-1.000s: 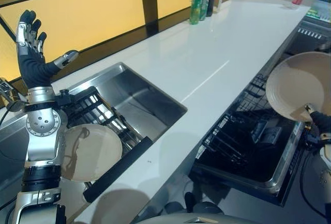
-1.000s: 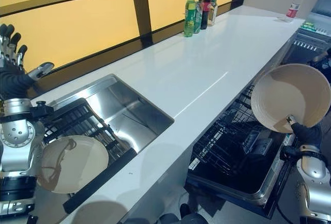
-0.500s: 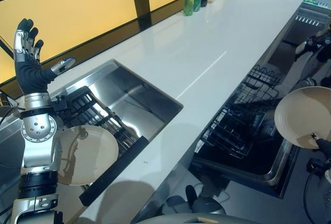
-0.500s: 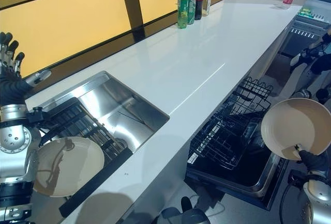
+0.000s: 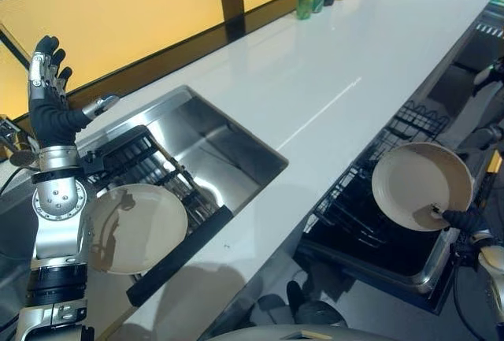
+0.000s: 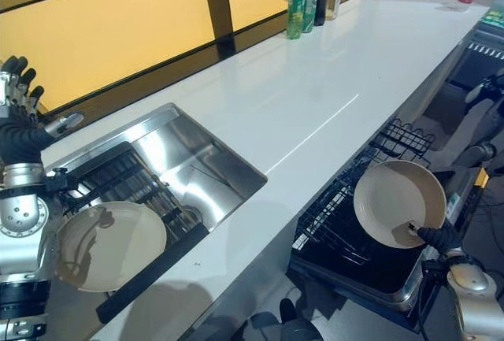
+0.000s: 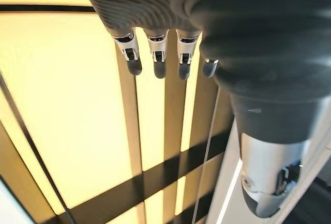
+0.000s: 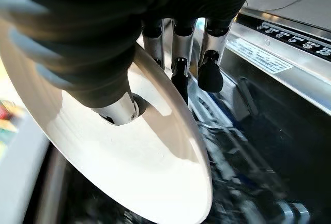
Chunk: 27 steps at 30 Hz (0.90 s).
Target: Pick up plates and place into dishwasher.
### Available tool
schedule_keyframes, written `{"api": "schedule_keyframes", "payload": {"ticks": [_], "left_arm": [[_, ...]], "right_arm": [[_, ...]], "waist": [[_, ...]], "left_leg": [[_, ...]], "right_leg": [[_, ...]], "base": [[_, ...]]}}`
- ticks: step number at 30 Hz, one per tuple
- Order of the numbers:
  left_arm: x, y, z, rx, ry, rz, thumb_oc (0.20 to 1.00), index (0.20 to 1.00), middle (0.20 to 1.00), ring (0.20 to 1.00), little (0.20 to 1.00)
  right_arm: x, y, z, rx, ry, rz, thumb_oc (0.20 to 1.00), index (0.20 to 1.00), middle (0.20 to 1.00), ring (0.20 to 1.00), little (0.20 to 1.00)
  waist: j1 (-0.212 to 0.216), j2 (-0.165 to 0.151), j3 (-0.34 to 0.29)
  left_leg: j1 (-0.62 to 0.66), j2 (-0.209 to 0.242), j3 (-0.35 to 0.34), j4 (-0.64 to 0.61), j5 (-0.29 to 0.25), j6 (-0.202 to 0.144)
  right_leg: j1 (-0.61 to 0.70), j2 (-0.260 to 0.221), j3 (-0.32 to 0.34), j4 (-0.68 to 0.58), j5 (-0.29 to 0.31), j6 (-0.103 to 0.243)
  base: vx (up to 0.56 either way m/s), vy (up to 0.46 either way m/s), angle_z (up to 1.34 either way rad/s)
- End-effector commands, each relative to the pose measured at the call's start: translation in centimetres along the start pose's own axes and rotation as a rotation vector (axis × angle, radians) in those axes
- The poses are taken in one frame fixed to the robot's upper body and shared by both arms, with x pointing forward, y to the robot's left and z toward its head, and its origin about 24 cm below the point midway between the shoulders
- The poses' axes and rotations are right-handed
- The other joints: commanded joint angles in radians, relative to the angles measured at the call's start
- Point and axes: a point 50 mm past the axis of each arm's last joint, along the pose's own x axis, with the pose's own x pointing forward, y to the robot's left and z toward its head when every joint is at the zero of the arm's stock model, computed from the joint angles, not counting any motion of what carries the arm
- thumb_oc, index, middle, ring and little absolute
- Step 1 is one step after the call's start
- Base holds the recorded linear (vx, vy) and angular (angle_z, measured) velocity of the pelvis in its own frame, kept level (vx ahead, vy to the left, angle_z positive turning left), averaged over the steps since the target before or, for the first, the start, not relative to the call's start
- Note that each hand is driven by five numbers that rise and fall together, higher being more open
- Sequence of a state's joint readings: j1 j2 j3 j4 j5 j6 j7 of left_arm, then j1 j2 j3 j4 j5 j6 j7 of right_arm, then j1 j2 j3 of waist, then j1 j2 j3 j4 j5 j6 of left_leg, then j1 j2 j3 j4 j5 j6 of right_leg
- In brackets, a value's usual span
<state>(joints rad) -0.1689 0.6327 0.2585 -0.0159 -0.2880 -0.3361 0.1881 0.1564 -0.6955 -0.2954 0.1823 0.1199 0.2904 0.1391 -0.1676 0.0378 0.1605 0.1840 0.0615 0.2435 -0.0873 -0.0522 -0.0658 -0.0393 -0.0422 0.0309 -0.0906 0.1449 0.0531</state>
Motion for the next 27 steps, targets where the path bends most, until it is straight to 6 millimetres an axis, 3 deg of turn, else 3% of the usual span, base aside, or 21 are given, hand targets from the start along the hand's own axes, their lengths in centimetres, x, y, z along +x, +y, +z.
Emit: {"api": "schedule_keyframes", "payload": {"ticks": [1,10,16,22,25,27], "left_arm": [[1.6,0.6,1.4,0.094,-0.082,-0.051,1.000,1.000,1.000,1.000,1.000],[1.9,-0.1,1.8,0.091,-0.107,-0.067,1.000,1.000,1.000,1.000,1.000],[1.6,-0.4,1.5,0.090,-0.096,-0.072,1.000,1.000,1.000,1.000,1.000],[1.6,-0.5,1.2,0.094,-0.092,-0.078,1.000,1.000,1.000,1.000,1.000],[1.5,-0.5,1.2,0.095,-0.097,-0.082,1.000,1.000,1.000,1.000,1.000],[1.4,-0.6,1.2,0.091,-0.102,-0.079,1.000,1.000,1.000,1.000,1.000]], "right_arm": [[1.0,-1.9,4.0,-0.127,-0.119,-0.054,0.200,0.200,0.200,0.200,0.200],[1.6,-1.8,6.0,-0.378,-0.153,-0.029,0.200,0.200,0.200,0.200,0.200],[1.6,-0.1,6.8,-0.517,-0.175,0.153,0.200,0.200,0.200,0.200,0.200],[1.7,2.0,6.1,-0.635,-0.162,0.326,0.200,0.200,0.200,0.200,0.200],[1.7,3.0,6.2,-0.756,-0.165,0.361,0.200,0.200,0.200,0.200,0.200],[1.7,3.6,6.2,-1.004,-0.160,0.334,0.200,0.200,0.200,0.200,0.200]], "waist": [[0.007,-0.015,-0.016],[0.021,0.004,0.011],[0.031,-0.002,0.010],[0.041,-0.008,0.020],[0.048,-0.010,0.025],[0.056,-0.011,0.029]], "left_leg": [[-0.132,0.034,-0.105,0.013,0.077,-0.014],[-0.155,0.035,-0.122,0.016,0.091,-0.022],[-0.153,0.038,-0.125,0.019,0.095,-0.025],[-0.156,0.041,-0.133,0.021,0.100,-0.028],[-0.159,0.042,-0.136,0.022,0.103,-0.029],[-0.163,0.042,-0.139,0.023,0.105,-0.030]], "right_leg": [[0.021,-0.068,-0.028,0.130,-0.129,0.081],[0.008,-0.073,-0.039,0.138,-0.133,0.073],[0.014,-0.075,-0.045,0.139,-0.137,0.070],[0.016,-0.076,-0.051,0.140,-0.138,0.068],[0.017,-0.078,-0.056,0.139,-0.138,0.068],[0.016,-0.079,-0.060,0.140,-0.139,0.068]], "base": [[-0.03,-0.040,0.07],[-0.01,-0.007,0.01],[0.03,-0.007,0.00],[0.01,-0.002,0.00],[-0.01,-0.006,0.02],[0.00,0.000,0.00]]}}
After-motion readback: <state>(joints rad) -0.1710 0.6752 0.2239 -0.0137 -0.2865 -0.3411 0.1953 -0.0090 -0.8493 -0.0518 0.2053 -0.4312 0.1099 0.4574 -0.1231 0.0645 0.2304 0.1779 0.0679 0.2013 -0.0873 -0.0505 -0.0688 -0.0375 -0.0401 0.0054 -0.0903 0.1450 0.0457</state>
